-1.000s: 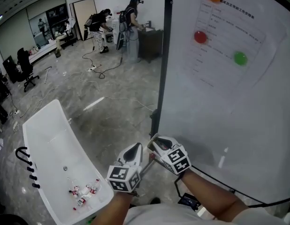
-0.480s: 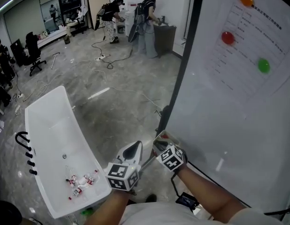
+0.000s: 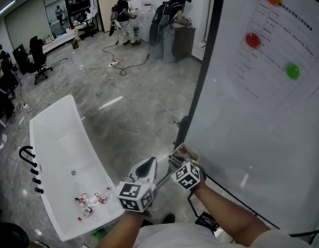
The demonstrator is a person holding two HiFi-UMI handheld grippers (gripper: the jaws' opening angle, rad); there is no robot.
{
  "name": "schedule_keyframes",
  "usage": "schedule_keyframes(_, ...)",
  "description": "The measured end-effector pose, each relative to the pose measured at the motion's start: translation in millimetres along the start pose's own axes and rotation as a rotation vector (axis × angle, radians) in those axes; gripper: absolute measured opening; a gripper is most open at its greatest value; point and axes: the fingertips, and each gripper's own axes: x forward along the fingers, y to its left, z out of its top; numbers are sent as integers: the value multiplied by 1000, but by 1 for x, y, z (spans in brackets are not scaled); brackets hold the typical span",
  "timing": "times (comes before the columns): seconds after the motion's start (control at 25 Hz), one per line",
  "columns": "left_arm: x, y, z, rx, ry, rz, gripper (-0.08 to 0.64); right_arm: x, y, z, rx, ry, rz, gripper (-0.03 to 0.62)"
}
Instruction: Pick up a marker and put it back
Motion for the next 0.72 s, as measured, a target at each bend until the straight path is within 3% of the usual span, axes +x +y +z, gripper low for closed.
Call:
schedule_keyframes(0.28, 5, -11, 7, 22, -3, -20, 4, -41, -18, 32, 123, -154, -41, 84)
schedule_keyframes(0.56, 19, -37, 21, 63, -14, -76, 4, -125, -52, 75, 290, -387, -142, 6)
schedule_keyframes(0.72, 28, -55, 33, 90, -19, -114, 3, -166, -60, 95, 361, -485, -169, 3)
